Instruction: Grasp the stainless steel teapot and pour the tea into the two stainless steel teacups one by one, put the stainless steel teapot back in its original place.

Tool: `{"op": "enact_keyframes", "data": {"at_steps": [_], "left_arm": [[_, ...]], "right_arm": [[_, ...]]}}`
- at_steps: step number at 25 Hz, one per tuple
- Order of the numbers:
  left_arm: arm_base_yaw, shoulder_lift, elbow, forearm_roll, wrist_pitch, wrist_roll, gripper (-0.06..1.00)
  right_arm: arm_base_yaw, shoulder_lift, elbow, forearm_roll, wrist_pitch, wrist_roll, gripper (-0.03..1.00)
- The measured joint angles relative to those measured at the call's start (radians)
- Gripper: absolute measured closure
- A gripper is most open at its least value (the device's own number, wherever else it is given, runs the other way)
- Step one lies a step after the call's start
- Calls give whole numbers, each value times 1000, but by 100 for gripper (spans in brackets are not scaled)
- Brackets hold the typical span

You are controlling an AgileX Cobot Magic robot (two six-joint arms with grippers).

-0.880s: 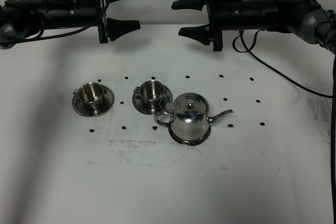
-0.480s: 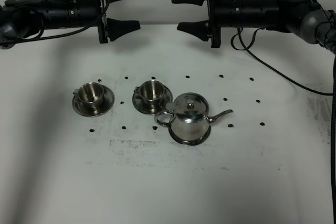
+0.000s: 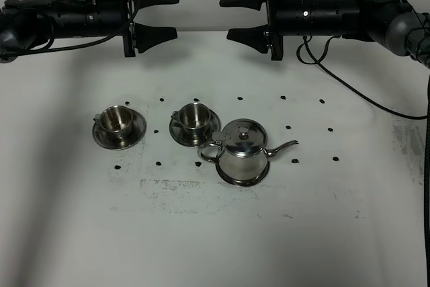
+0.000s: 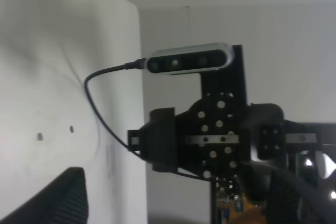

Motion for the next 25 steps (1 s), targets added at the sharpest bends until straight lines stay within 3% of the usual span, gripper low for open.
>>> {"op": "enact_keyframes", "data": {"at_steps": [11,14,20,25], "left_arm": [[10,-1,0,13,0,-17,28],[20,-16,0,50,1,-20,28],[41,-122,0,254,2,-77,28],[67,-304,0,507,2,-148,28]], "right_arm": [[-7,0,0,-61,20,-39,38],[-15,0,0,-70,30,-49,38],[-49,0,0,-88,61,-56,38],[-65,0,0,-142,64,-56,38]]}}
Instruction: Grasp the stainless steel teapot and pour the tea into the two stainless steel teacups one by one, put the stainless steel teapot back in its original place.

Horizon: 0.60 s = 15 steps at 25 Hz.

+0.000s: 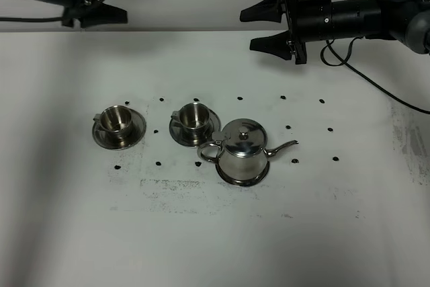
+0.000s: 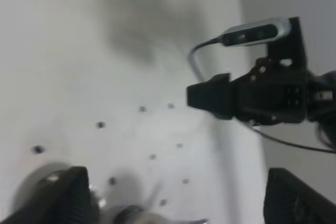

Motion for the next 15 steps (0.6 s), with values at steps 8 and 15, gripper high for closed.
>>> {"op": "enact_keyframes", "data": {"at_steps": [8,15], "left_arm": [[4,-344,22,483,2,-140,28],[4,-628,243,669,2,-157,28]], "right_arm": [[0,-1,0,-9,4,-1,38],[-1,-4,0,-12,4,0,38]]}}
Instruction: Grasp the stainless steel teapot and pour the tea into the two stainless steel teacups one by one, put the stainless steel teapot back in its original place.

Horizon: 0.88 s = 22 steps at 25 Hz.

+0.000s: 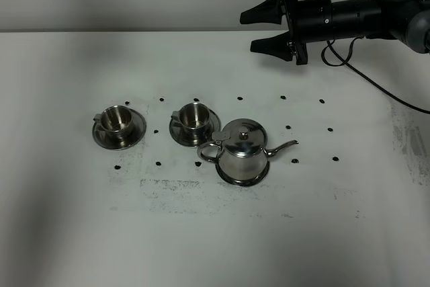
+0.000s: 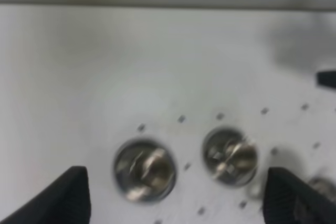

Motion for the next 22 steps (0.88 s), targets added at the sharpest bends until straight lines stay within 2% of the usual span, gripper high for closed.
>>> {"op": "enact_keyframes", "data": {"at_steps": [4,7,10,15,22], "left_arm": [[0,-175,230,91,0,18,28],[0,-323,412,130,-1,27,28],[0,-492,587,136,-43,45,28],[0,-802,842,147,-174,90,28],[-6,-1122,1090,154,-254,106,28]], "right_arm": [[0,-5,0,1,0,0,38],[0,-5,0,0,1,0,38],[0,-5,0,0,1,-7,38],[0,-5,0,0,1,-15,38],[0,-5,0,0,1,-15,38]]}}
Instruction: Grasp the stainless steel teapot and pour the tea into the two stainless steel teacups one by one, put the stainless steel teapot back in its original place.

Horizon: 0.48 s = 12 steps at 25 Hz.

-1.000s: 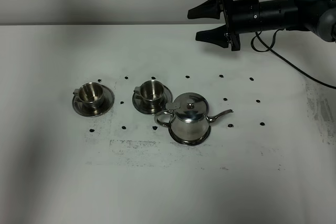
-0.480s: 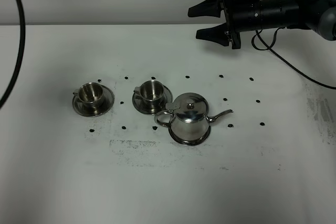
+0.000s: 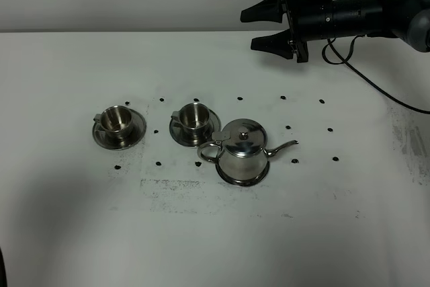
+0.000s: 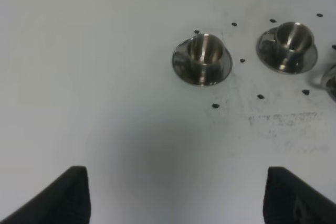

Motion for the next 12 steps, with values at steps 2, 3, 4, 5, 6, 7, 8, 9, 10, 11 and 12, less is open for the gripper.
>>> {"op": "enact_keyframes", "data": {"at_steps": [2,3,4,5,6,7,8,9,10,11,12], "left_arm": [[-16,-52,57,15,-7,1,28],[-27,-75,88,28,-4,1,28],[-38,-91,117,42,-1,-3,28],[-46,-109,138,54,1,-10,28],[-53,-125,161,68,6,-19,28],[-57,-141,178,81,15,-31,28],[-59,-154,190,85,18,-41,28],[-59,-171,202,88,25,-51,28],[-59,-189,212,88,36,-62,28],[-59,-209,222,88,50,-71,28],[-59,-228,231,88,59,-81,28]], "right_arm": [[0,0,0,0,0,-1,38],[0,0,0,0,0,-2,38],[0,0,0,0,0,-2,38],[0,0,0,0,0,-2,38],[0,0,0,0,1,-3,38],[0,0,0,0,1,-3,38],[0,0,0,0,1,-3,38],[0,0,0,0,1,-3,38],[0,0,0,0,1,-3,38],[0,0,0,0,1,-4,38],[0,0,0,0,1,-5,38]]}}
